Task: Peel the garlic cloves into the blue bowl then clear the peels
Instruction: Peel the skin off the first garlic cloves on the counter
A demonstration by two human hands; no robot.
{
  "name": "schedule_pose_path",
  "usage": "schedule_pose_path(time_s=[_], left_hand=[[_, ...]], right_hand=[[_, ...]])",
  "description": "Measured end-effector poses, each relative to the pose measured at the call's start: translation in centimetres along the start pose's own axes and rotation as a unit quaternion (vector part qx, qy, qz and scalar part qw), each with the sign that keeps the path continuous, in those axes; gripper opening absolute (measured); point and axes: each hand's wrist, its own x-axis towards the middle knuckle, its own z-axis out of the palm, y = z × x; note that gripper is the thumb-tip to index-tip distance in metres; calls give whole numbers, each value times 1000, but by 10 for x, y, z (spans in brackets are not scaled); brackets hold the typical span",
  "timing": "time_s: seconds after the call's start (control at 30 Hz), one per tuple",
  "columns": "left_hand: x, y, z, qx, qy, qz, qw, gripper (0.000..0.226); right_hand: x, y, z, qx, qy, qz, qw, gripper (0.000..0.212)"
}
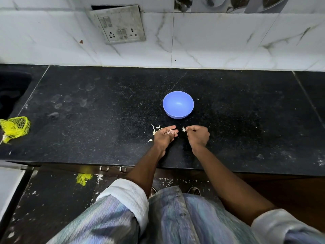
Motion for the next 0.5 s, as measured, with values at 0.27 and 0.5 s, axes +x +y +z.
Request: schedule_pose_path(time_s=[0.27,0.5], left_hand=[[-2,1,-3,80,19,51,995,27],[-3,6,-7,212,79,162,960,11]], right_hand=[[-13,-12,-1,121,-208,27,970,13],[-8,-5,-4,179,-256,65,948,13]])
